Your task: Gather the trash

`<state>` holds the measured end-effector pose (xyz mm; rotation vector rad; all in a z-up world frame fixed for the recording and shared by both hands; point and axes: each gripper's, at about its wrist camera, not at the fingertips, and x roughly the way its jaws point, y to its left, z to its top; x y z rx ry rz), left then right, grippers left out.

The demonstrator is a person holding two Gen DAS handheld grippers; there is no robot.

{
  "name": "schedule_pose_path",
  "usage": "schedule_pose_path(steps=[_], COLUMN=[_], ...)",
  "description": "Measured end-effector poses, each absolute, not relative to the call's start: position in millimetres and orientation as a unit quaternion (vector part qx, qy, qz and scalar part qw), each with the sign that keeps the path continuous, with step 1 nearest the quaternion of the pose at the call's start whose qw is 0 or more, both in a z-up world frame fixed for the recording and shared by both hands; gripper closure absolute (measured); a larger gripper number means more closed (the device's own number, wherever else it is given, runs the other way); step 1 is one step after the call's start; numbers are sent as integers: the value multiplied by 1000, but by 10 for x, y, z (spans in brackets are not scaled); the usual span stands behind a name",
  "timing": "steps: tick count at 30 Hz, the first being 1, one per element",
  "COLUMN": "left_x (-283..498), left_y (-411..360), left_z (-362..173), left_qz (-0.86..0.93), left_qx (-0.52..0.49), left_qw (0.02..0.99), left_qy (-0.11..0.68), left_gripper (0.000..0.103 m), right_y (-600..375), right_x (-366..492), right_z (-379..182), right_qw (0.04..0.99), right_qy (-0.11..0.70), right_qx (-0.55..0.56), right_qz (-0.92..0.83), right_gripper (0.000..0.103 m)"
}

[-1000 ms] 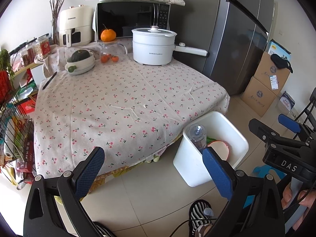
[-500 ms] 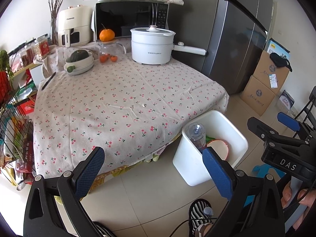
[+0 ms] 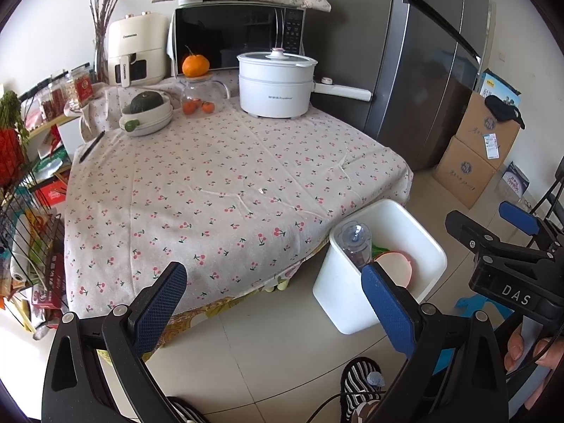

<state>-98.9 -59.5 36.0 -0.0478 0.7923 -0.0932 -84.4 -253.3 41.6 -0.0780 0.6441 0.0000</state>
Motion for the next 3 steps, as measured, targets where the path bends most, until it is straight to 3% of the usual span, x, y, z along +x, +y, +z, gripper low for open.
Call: schedule_pose_path(steps=[3], left_x=[-975], left_y=[-557], left_z=[356], left_qz=[-44], left_qx=[-27], left_qw=[921], left_qy=[387], left_gripper=[2], right_y=[-2535], right_x=[-842], right_z=[413], right_qw=[948], right_qy=[316], right_qx=[-38], right_qz=[0], right_gripper=[1])
